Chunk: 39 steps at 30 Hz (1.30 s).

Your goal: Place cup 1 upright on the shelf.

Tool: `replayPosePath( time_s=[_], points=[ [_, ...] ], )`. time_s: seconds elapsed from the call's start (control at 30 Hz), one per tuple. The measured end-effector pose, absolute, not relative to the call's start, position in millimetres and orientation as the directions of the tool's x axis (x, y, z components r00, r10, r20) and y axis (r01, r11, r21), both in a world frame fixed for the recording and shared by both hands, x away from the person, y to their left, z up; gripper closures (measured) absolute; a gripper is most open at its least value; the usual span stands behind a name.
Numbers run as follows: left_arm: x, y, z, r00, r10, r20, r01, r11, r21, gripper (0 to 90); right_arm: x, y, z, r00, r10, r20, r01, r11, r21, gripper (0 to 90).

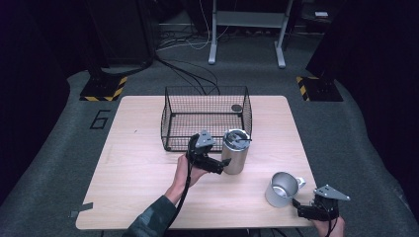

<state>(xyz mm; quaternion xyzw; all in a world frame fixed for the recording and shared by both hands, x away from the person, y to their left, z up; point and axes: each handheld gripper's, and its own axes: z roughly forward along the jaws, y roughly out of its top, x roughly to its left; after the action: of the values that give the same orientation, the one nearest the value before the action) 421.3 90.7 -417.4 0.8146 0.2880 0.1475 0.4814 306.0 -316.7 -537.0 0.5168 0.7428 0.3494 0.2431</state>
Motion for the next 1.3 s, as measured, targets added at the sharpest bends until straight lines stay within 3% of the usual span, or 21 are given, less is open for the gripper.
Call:
replayPosePath(
  time_s=[1.3],
  points=[
    [451.6, 41.4, -427.2, 0.8, 0.6, -0.01, 0.297, -0.381, 0.876, 3.2, 305.6, -316.5, -537.1, -0.345, 0.939, 0.0, 0.6, 0.221, 0.769, 0.0]
  ],
)
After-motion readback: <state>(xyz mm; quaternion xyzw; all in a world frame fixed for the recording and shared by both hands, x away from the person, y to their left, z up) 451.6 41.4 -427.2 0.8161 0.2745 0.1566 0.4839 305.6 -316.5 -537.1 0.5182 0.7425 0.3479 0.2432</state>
